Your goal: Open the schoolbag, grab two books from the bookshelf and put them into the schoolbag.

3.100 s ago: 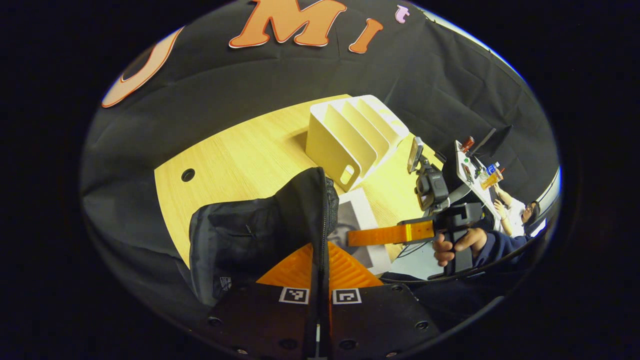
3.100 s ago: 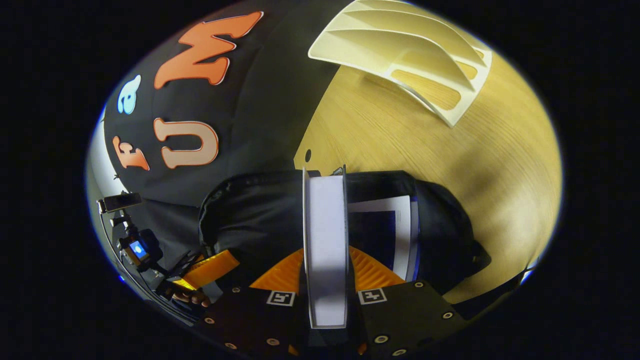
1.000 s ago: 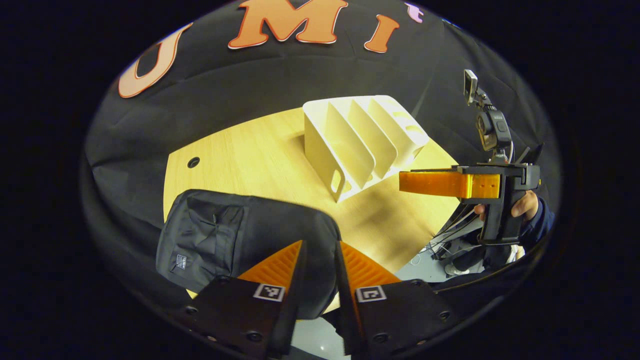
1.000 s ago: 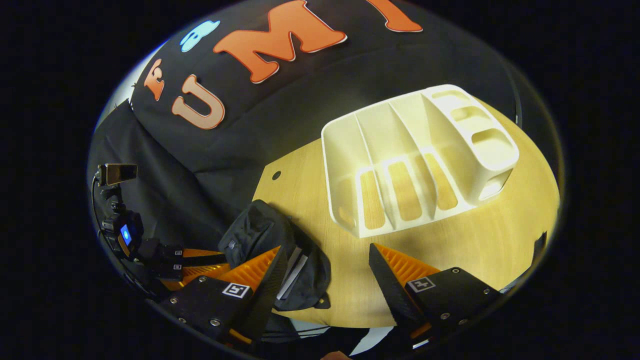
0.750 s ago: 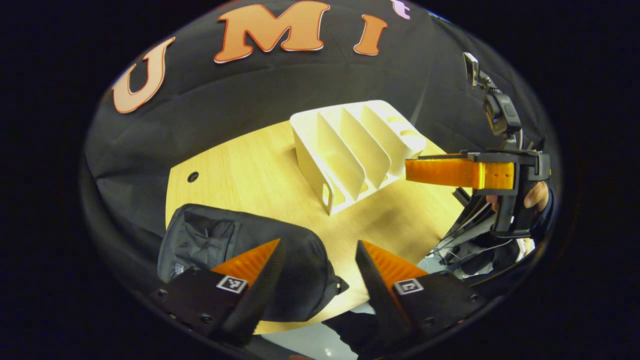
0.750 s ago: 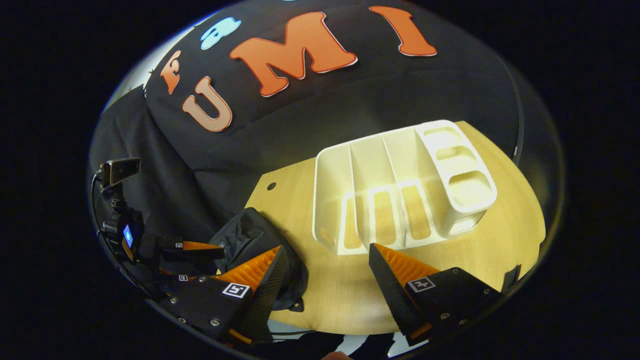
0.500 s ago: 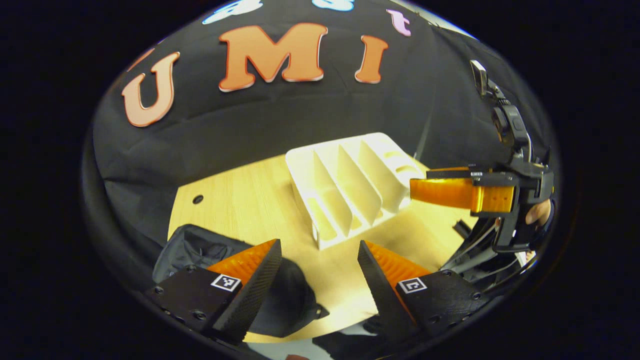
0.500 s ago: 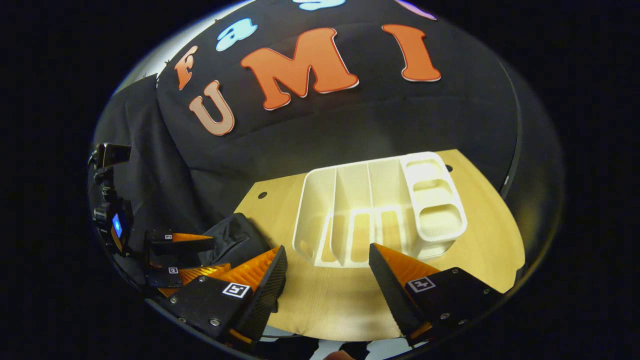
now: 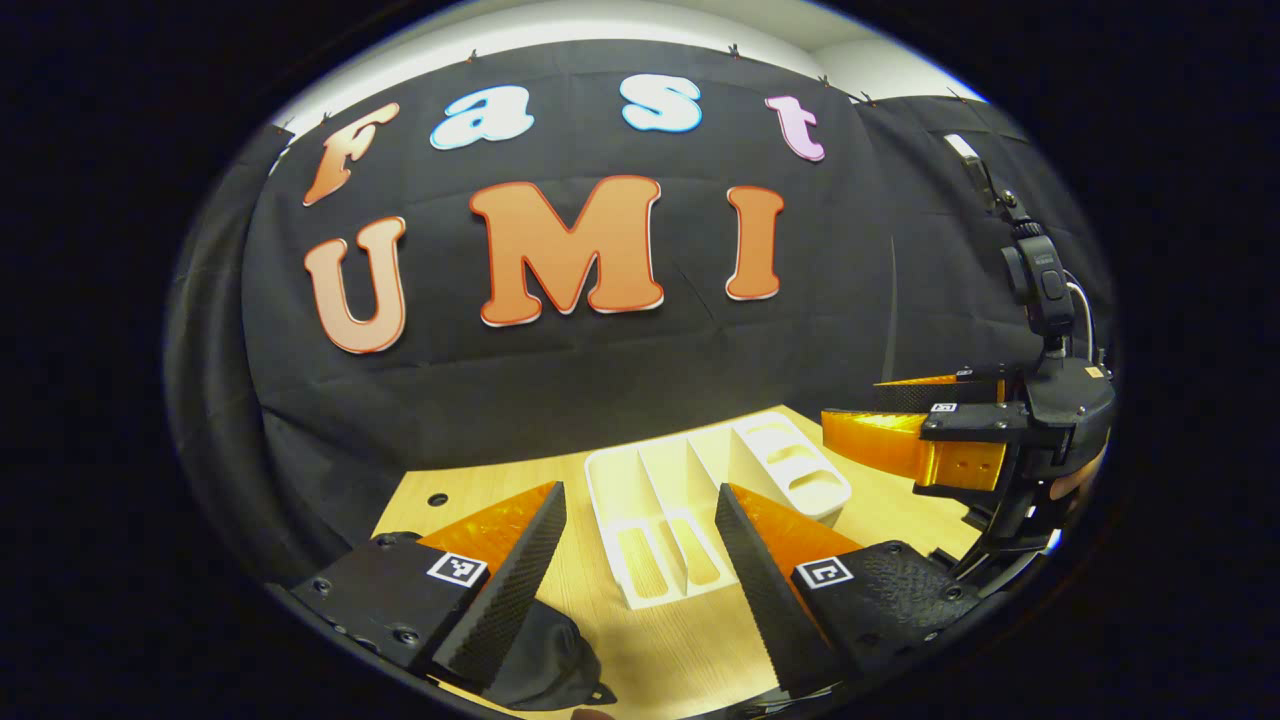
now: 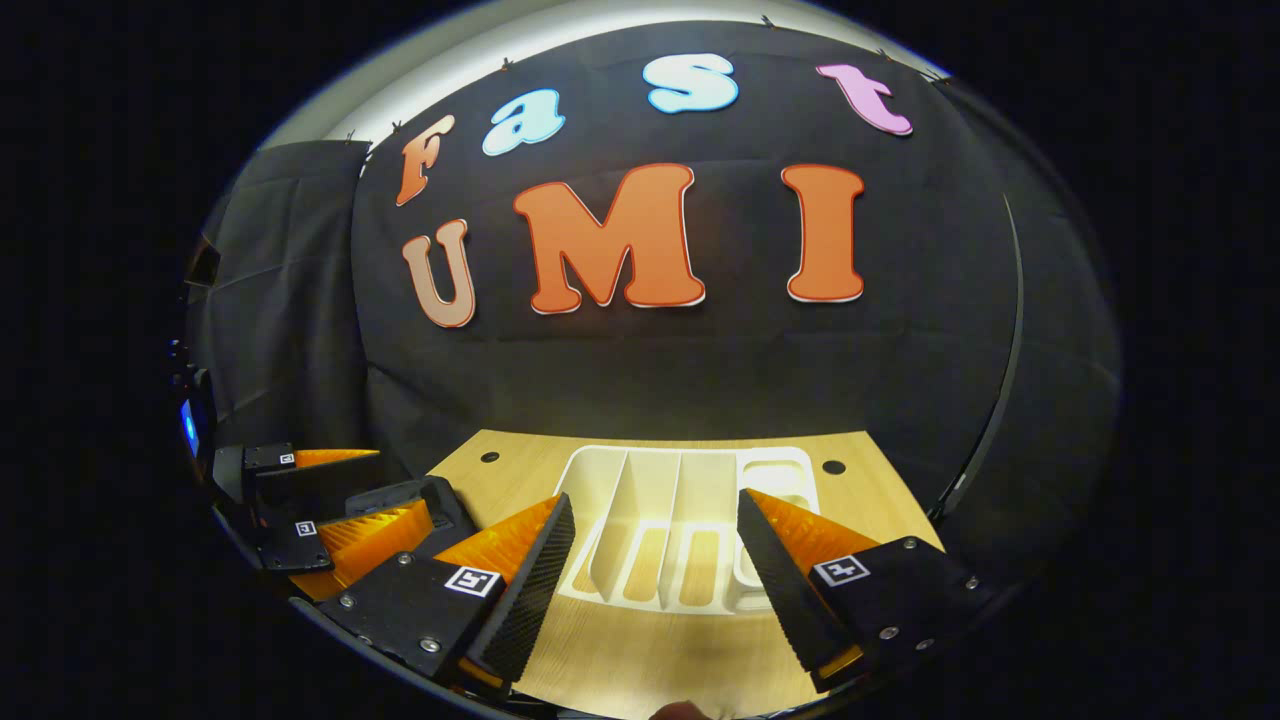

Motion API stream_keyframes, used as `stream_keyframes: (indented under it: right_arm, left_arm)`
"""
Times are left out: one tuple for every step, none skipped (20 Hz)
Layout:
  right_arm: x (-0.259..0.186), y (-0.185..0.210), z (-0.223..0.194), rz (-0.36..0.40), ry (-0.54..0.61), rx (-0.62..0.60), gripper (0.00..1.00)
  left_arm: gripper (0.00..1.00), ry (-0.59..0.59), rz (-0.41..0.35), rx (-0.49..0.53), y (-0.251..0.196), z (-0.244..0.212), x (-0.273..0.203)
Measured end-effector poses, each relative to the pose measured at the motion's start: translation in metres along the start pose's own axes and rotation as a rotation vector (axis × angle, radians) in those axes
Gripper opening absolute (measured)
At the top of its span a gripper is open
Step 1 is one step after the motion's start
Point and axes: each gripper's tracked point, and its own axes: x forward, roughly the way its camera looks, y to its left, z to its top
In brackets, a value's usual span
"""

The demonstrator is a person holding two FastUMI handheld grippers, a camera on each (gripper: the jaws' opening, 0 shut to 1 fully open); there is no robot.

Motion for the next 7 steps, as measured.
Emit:
stream_keyframes:
  right_arm:
    - [-0.002, 0.0, 0.004, -0.004, -0.017, -0.013, 0.98]
    - [-0.005, -0.003, 0.008, -0.007, -0.041, -0.018, 0.98]
    - [-0.007, -0.005, 0.012, -0.015, -0.062, -0.021, 0.98]
    - [-0.01, -0.006, 0.015, -0.016, -0.081, -0.022, 0.98]
    - [-0.012, -0.008, 0.017, -0.026, -0.099, -0.025, 0.98]
    - [-0.014, -0.013, 0.015, -0.033, -0.124, -0.021, 0.98]
    - [-0.014, -0.014, 0.015, -0.043, -0.139, -0.017, 0.98]
  left_arm:
    - [0.96, -0.043, 0.023, -0.011, 0.001, 0.006, 0.0]
    - [0.96, -0.09, 0.046, -0.022, 0.003, 0.013, -0.002]
    - [0.96, -0.133, 0.077, -0.03, 0.008, 0.022, -0.003]
    - [0.96, -0.173, 0.101, -0.033, 0.01, 0.033, -0.006]
    - [0.96, -0.215, 0.131, -0.037, 0.014, 0.043, -0.009]
    - [0.96, -0.249, 0.151, -0.046, 0.013, 0.052, -0.015]
    - [0.96, -0.28, 0.172, -0.058, 0.015, 0.059, -0.02]
